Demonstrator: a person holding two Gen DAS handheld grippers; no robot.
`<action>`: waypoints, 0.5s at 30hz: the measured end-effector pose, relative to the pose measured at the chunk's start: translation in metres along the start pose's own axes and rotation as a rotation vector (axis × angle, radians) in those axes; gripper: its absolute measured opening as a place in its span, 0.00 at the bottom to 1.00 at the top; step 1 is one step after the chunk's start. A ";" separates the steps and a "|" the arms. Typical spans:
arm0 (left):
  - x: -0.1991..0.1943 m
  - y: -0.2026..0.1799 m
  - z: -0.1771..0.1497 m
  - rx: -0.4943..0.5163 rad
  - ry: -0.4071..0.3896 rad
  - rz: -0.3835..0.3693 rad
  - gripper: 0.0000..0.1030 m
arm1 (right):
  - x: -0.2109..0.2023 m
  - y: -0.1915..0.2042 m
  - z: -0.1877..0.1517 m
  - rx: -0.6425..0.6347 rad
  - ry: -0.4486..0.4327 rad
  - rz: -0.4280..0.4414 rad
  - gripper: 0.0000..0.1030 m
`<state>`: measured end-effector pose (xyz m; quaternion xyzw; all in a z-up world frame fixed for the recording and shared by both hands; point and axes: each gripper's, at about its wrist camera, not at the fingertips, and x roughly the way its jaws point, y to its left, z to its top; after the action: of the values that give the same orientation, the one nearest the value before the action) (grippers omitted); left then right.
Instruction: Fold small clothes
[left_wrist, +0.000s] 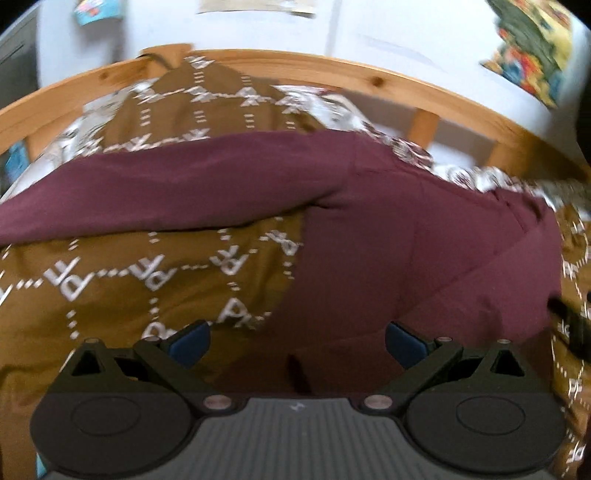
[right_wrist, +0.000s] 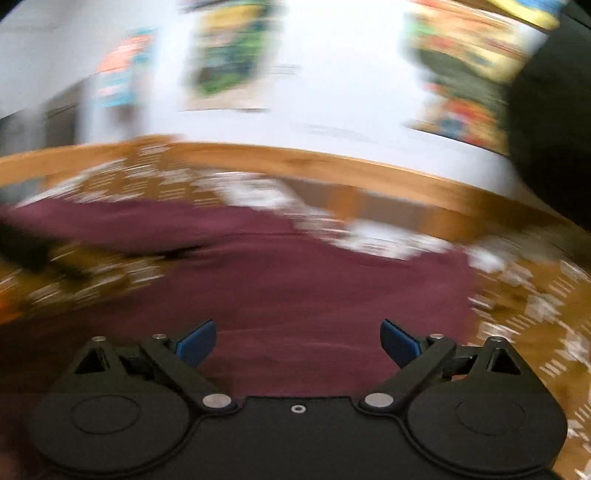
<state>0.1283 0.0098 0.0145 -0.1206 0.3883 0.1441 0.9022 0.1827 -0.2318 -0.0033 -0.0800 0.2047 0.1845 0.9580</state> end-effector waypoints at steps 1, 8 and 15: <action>0.001 -0.005 -0.001 0.022 0.003 -0.002 0.99 | 0.007 -0.012 -0.003 0.030 0.000 -0.044 0.90; 0.019 -0.031 -0.008 0.127 0.061 0.055 0.99 | 0.052 -0.090 -0.025 0.187 0.022 -0.168 0.74; 0.028 -0.035 -0.011 0.140 0.089 0.104 0.99 | 0.082 -0.124 -0.039 0.323 0.047 -0.058 0.47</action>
<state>0.1516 -0.0219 -0.0102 -0.0432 0.4427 0.1576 0.8816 0.2862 -0.3283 -0.0637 0.0649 0.2516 0.1194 0.9582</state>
